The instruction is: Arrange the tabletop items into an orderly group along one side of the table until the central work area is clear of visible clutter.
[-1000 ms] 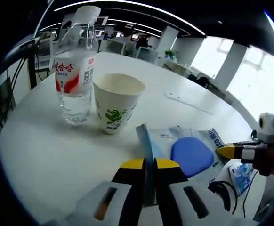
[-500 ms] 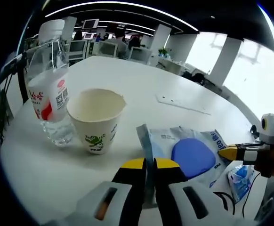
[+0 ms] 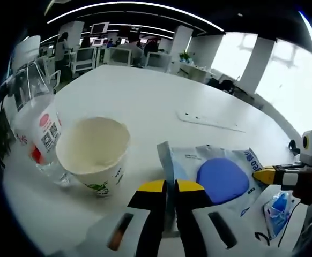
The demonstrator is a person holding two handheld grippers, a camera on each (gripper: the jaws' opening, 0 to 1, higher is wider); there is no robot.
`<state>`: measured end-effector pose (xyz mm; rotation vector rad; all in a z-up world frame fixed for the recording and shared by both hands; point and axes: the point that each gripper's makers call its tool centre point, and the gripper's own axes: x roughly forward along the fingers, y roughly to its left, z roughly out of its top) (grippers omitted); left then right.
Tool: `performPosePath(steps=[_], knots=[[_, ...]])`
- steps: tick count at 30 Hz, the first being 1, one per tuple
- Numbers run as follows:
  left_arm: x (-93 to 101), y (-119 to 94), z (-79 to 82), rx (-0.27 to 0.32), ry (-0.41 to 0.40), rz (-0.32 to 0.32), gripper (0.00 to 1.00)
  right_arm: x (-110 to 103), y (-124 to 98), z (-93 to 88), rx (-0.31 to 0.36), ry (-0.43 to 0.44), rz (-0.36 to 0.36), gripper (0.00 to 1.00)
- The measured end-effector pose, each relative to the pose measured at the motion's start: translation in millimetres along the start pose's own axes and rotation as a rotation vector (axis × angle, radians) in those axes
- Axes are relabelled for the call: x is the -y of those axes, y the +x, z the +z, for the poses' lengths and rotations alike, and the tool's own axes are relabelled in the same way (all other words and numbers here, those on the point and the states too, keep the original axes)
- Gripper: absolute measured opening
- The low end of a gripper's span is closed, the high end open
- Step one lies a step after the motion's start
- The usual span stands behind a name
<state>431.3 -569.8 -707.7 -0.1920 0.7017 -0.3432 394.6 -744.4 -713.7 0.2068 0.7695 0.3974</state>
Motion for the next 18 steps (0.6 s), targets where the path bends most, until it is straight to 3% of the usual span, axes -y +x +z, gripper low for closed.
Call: performPosePath(steps=[18], knots=[[-14.0,11.9,7.7,-0.027,-0.007,0.077,0.05,-1.7,17.9,7.2,0.013,0.075,0.019,0.0]])
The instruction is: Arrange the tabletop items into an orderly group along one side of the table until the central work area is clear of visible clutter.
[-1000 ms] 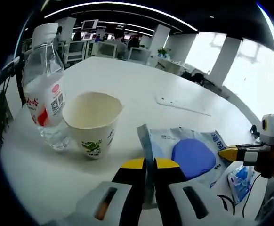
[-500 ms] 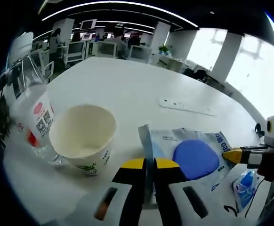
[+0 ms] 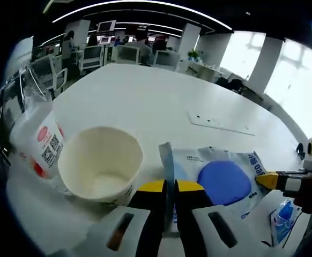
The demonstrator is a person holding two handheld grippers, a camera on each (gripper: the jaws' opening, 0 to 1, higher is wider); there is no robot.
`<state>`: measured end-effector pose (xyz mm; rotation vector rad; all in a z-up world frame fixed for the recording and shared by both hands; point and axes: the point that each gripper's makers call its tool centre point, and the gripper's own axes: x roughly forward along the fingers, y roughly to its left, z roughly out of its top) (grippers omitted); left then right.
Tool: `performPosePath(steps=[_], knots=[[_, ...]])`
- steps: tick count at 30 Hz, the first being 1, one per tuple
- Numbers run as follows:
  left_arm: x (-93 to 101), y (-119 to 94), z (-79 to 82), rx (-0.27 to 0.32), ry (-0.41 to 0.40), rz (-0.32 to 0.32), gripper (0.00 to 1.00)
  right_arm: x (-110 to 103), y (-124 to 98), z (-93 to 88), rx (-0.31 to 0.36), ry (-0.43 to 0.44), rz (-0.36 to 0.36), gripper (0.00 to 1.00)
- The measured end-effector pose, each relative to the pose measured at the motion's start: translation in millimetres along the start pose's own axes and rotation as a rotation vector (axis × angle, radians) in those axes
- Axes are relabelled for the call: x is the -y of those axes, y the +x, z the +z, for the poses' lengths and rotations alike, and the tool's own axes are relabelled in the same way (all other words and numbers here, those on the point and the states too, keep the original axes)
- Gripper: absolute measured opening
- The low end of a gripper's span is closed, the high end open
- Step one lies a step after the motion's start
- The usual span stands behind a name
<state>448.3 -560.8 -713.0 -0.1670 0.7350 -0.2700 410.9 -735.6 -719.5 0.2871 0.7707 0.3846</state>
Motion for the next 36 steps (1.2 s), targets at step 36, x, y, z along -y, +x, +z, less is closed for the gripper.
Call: performPosePath(steps=[36], knots=[[-3.4,8.2,-0.5,-0.039,-0.004,0.113,0.18,3.1,14.8,-4.8,0.021,0.106,-0.007,0.0]])
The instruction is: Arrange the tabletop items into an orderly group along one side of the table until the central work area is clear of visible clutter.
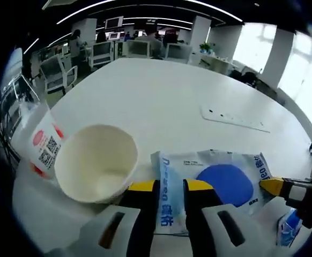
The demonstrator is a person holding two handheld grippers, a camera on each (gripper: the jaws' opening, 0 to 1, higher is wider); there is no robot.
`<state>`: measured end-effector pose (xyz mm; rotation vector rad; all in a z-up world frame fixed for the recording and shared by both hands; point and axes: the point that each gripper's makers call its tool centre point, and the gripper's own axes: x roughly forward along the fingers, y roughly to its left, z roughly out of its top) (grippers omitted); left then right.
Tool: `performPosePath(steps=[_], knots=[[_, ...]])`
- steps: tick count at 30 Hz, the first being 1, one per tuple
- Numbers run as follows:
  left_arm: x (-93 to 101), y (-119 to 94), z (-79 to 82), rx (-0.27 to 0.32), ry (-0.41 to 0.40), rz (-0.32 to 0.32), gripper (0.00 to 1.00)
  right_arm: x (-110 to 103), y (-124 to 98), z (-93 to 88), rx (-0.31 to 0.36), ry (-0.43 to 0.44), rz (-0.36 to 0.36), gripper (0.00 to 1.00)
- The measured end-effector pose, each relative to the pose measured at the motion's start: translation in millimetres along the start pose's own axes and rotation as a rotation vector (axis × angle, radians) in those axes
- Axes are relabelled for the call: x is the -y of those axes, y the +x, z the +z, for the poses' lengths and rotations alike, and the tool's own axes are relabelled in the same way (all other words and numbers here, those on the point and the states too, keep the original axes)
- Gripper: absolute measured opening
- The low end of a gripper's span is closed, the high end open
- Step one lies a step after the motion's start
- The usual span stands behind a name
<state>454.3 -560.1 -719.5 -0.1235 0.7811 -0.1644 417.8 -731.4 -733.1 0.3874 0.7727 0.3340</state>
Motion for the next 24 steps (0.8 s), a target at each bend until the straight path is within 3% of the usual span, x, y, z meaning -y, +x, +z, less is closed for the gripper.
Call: performPosePath(steps=[11,24], knots=[[2.5,-0.2,2.4,0.015,0.011,0.001,0.21,1.2,-0.2,0.0,0.028,0.061,-0.015,0.0],[14.6,0.4,9.5,0.047,0.028,-0.021,0.26,5.6,0.5,2.3,0.029,0.074,-0.03,0.0]])
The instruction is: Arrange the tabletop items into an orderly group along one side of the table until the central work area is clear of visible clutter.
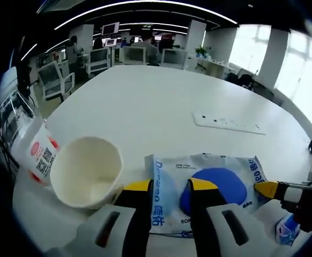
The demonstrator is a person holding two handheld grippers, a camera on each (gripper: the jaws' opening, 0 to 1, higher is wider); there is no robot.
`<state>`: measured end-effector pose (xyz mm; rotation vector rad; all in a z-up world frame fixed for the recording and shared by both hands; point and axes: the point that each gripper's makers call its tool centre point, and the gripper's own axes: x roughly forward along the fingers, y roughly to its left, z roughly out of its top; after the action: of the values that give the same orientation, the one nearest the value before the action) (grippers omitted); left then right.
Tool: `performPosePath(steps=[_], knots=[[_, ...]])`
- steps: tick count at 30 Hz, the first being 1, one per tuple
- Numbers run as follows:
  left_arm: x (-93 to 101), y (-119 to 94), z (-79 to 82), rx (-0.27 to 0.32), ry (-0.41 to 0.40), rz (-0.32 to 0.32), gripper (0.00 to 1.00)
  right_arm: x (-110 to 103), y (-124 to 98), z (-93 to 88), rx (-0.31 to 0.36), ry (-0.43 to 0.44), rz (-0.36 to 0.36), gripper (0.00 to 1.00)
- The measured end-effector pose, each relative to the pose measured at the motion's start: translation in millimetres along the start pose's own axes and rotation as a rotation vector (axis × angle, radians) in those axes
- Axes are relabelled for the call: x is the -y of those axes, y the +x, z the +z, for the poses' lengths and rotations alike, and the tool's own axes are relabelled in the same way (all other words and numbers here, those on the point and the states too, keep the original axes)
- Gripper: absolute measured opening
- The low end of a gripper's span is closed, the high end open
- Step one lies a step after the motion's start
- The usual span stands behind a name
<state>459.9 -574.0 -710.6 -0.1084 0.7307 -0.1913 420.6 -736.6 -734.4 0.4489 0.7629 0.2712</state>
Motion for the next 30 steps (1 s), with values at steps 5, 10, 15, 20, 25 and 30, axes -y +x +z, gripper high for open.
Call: performPosePath(steps=[5,10,15,20,25,30], knots=[[2.7,0.4,0.4,0.002,0.017,-0.007,0.28,1.8,0.6,0.3,0.001,0.011,-0.003,0.0],[0.7,0.1,2.1,0.007,0.029,-0.001,0.29,3.1,0.9,0.6,0.0,0.01,-0.009,0.0],[3.5,0.6,4.4,0.01,0.033,-0.007,0.28,3.8,1.6,0.5,0.005,-0.003,-0.016,0.0],[8.8,1.1,5.5,0.009,0.039,-0.016,0.29,4.8,2.3,0.9,-0.006,0.002,-0.015,0.01],[10.7,-1.8,7.6,0.015,0.053,-0.018,0.29,7.3,-1.0,3.1,-0.003,-0.033,-0.03,0.04],[7.4,-4.7,5.5,0.007,0.055,-0.017,0.3,7.2,-3.6,5.4,0.015,-0.03,-0.016,0.07]])
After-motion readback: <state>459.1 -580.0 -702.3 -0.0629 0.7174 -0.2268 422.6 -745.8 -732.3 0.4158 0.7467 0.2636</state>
